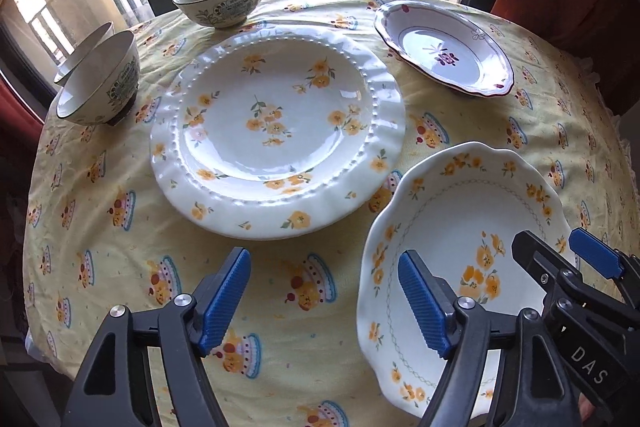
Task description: Organize plates and bowls
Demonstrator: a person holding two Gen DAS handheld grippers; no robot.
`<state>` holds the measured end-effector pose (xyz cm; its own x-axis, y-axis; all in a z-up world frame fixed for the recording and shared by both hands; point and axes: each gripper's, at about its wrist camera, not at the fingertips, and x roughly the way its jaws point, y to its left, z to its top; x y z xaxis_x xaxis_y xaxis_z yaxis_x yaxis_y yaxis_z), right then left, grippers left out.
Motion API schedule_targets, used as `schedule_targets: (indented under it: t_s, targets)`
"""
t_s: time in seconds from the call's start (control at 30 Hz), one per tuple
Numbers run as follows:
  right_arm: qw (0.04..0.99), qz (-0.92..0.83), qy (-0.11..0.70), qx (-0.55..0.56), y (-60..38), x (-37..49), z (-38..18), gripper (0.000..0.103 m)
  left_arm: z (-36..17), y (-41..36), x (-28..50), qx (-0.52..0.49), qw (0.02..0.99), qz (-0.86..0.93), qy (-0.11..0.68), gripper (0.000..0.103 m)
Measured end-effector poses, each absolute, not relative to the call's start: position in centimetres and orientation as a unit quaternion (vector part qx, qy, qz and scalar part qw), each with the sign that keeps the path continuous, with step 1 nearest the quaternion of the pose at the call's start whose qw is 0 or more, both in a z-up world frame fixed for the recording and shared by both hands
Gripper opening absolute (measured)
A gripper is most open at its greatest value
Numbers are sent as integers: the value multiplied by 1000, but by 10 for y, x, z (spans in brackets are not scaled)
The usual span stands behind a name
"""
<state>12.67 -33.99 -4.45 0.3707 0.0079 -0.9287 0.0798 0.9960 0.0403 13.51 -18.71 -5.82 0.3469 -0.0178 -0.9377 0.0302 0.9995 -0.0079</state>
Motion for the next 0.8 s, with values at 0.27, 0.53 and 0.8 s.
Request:
schedule_targets:
  t_s: [0.27, 0.53, 0.8]
  targets:
    - [828, -7, 555, 74, -296, 140, -39, 76, -48, -137, 152, -12, 824, -7, 566, 80]
    - [832, 4, 550, 73, -260, 178, -40, 76, -52, -104, 188, -12, 828, 4, 561, 81]
    - [838, -3, 542, 71, -244, 228, -55, 76, -71, -87, 237, -3, 833, 5, 553, 81]
